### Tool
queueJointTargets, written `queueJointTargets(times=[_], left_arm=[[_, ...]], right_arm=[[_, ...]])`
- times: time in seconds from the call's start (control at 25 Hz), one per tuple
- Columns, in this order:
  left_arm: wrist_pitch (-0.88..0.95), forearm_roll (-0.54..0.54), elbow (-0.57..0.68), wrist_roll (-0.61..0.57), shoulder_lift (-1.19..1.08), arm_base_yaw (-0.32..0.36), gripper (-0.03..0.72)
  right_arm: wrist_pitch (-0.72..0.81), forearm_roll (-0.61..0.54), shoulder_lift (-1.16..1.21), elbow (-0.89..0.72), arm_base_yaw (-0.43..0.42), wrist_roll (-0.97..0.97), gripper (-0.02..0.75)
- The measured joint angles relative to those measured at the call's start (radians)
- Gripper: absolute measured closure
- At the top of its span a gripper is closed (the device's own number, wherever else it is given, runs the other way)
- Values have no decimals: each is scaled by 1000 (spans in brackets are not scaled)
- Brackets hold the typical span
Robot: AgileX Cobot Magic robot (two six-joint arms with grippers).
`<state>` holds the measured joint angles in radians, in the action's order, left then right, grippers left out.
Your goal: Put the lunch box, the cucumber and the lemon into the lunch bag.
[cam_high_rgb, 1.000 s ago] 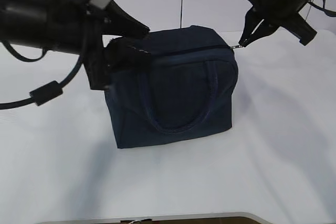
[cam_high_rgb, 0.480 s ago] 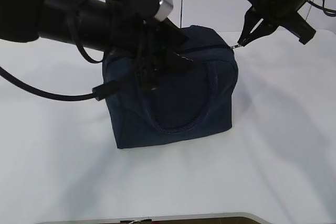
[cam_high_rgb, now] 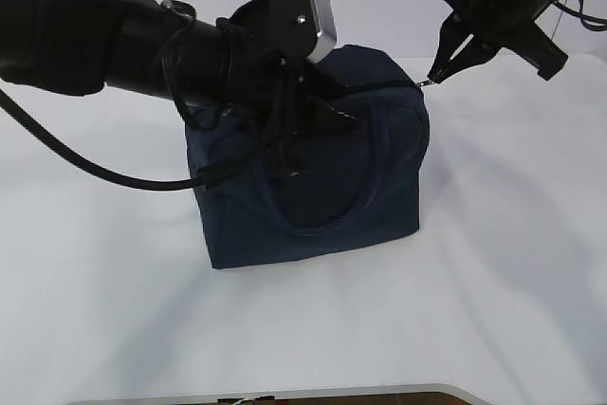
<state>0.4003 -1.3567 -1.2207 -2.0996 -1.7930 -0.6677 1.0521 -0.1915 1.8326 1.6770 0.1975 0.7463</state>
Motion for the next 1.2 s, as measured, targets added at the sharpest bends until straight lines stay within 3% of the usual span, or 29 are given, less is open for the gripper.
queueJointTargets(times=[0.2, 0.28, 0.64, 1.2], left_arm=[[-47, 32, 0, 0, -1, -2, 647], [-47, 39, 0, 0, -1, -2, 683], [-50, 100, 0, 0, -1, -2, 694], [-133, 106, 0, 0, -1, -6, 694]], right_arm=[[-11, 0, 0, 0, 0, -2, 733], [-14, 0, 0, 0, 0, -2, 733], [4, 18, 0, 0, -10, -4, 733], [61, 22, 54, 0, -52, -20, 733]])
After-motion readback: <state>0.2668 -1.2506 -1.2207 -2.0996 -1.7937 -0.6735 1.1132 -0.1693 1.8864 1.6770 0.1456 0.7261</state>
